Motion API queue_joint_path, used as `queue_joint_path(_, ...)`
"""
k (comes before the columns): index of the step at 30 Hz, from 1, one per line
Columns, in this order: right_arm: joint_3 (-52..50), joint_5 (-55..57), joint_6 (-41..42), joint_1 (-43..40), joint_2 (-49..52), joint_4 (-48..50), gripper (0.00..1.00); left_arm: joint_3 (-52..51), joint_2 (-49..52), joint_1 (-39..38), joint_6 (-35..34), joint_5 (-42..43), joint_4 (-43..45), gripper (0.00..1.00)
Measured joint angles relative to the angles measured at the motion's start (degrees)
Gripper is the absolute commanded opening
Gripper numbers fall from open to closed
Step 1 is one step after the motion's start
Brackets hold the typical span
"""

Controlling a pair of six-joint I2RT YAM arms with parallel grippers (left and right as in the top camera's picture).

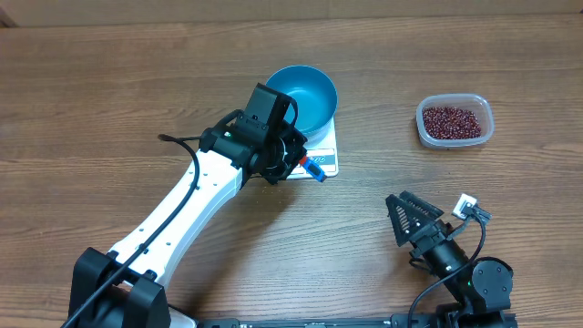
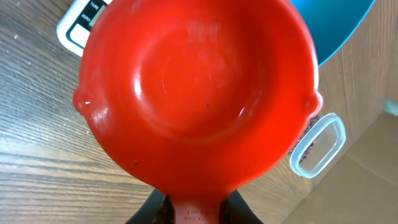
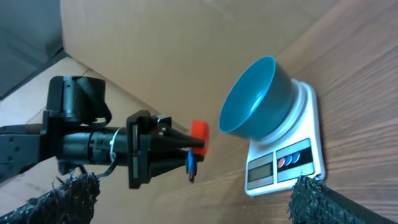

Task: Scoop item into bowl and weigh 150g on scale
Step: 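Carry the scoop toward the scale while right arm reaches in, then hand the scoop from the left gripper to the right gripper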

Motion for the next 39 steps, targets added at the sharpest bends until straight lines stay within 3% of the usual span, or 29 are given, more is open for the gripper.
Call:
queue_joint_path(16,1.3,-9.6,-6.6,0.0,2.2,4.2,1.0,0.0,0.0,0.0,-2.5,0.0,0.7,0.04)
queue_joint_path(33,21.3,-17.0,-21.9,0.6,40.7,4.4,1.0,0.0,0.0,0.0,-4.3,0.2,1.5,0.04)
queue_joint_path(39,24.4,-15.3,-24.1,7.2,51.2,6.4,1.0,0.0,0.0,0.0,-5.8,0.2,1.8,0.04)
